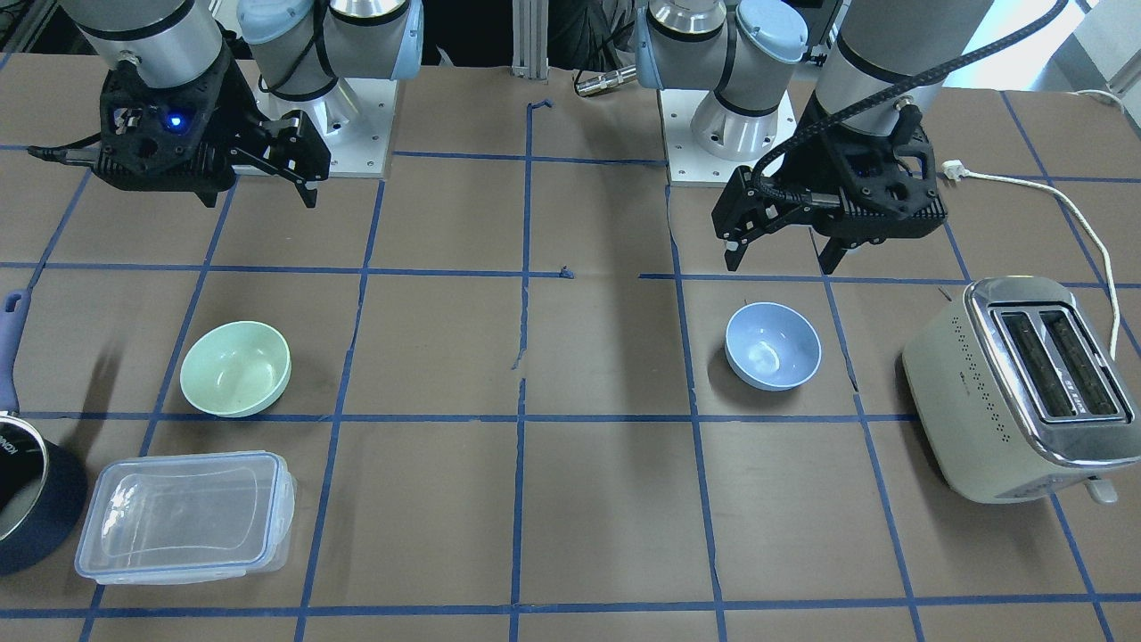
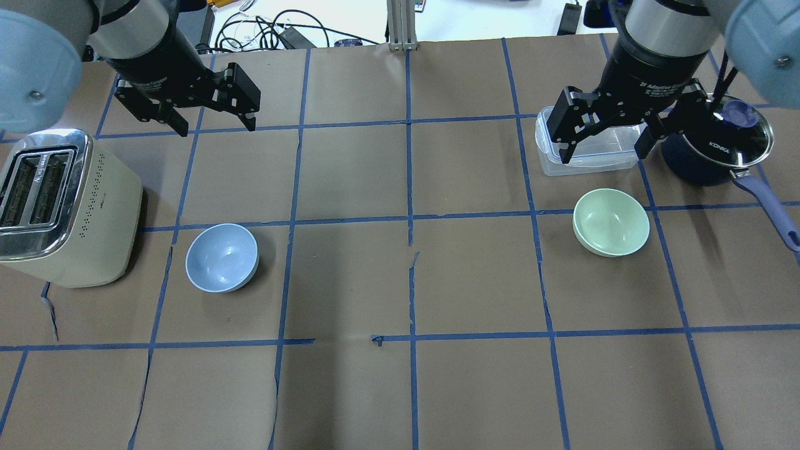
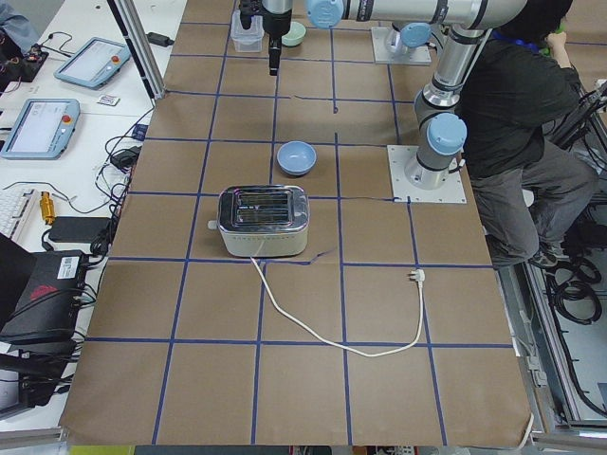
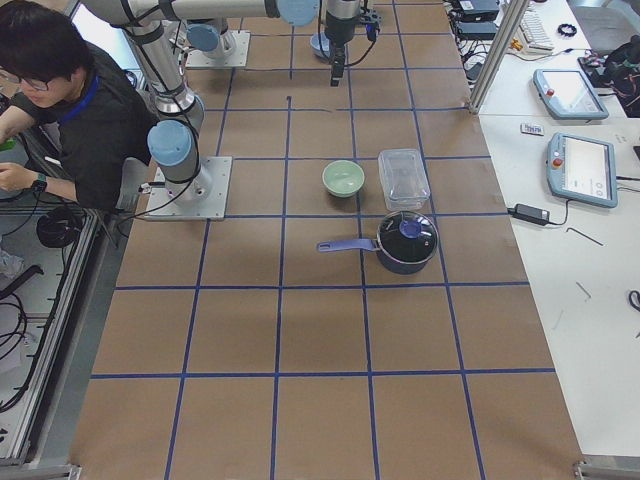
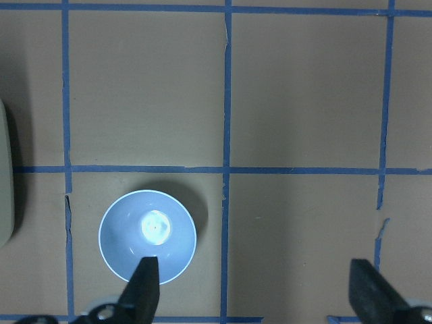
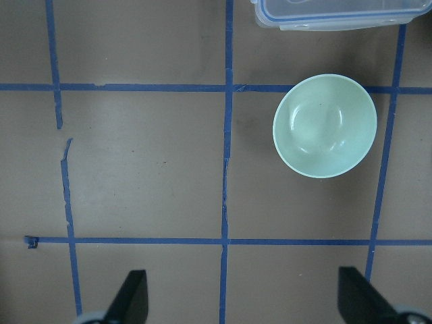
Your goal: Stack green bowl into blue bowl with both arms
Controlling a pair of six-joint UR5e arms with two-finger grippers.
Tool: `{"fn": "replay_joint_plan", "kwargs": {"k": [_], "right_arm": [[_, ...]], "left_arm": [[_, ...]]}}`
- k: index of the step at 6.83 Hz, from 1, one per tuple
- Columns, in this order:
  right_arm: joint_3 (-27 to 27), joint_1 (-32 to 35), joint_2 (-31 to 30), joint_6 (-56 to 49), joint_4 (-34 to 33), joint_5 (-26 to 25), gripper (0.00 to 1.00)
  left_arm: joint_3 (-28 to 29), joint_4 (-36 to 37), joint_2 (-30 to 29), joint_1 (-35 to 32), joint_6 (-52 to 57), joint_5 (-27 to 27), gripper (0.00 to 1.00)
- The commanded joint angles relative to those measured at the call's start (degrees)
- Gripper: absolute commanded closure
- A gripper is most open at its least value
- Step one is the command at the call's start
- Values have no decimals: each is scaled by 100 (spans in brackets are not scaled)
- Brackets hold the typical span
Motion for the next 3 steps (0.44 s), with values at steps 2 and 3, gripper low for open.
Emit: {"fn": "replay_joint_plan", "kwargs": {"k": [2,3], "right_arm": [[0,0,0,0,0,0,0],[0,0,0,-9,0,-9,0]], "left_arm": [[-784,-52,-2,817,599,-8,0],[-1206,462,-168,1343,1377,-17,1]]}}
